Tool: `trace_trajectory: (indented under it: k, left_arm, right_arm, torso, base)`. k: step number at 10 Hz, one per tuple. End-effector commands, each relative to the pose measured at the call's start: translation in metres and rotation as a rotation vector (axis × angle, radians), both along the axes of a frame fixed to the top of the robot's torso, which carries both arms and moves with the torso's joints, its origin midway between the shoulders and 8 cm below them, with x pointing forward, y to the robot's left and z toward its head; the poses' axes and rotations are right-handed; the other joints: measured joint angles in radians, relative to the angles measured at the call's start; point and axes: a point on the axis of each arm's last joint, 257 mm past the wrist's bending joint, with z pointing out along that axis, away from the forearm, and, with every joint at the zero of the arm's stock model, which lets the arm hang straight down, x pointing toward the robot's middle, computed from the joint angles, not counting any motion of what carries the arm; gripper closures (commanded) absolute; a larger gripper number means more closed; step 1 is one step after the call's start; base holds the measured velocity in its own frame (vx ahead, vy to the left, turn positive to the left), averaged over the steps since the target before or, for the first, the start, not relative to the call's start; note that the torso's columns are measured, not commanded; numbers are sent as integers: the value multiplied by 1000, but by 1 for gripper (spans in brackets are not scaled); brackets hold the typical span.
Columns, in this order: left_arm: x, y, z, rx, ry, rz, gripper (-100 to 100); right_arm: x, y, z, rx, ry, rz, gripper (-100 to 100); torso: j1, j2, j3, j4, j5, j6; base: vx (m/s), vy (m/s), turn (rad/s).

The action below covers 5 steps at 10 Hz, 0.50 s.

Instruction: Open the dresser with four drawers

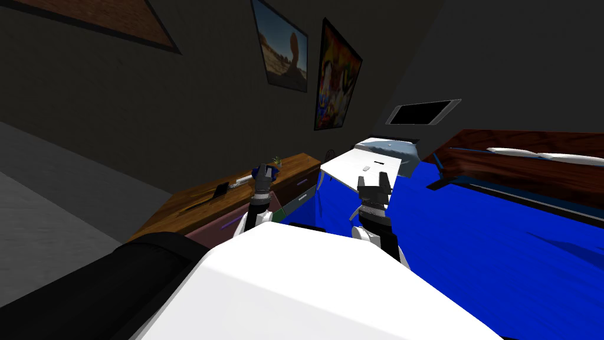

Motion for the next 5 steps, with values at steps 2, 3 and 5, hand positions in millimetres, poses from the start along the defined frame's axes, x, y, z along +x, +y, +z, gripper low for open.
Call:
trace_trajectory:
  k: [2,3,5]
  left_arm:
    - [0,0,0,0,0,0,0]
    - [0,0,0,0,0,0,0]
    - [0,0,0,0,0,0,0]
  right_arm:
    - [0,0,0,0,0,0,0]
    - [0,0,0,0,0,0,0]
    - [0,0,0,0,0,0,0]
  torso:
    - [0,104,-209,105,0,0]
    - [0,175,-351,176,0,0]
    - [0,322,-644,322,0,0]
  base:
    - [0,0,0]
    - [0,0,0]
    - [0,0,0]
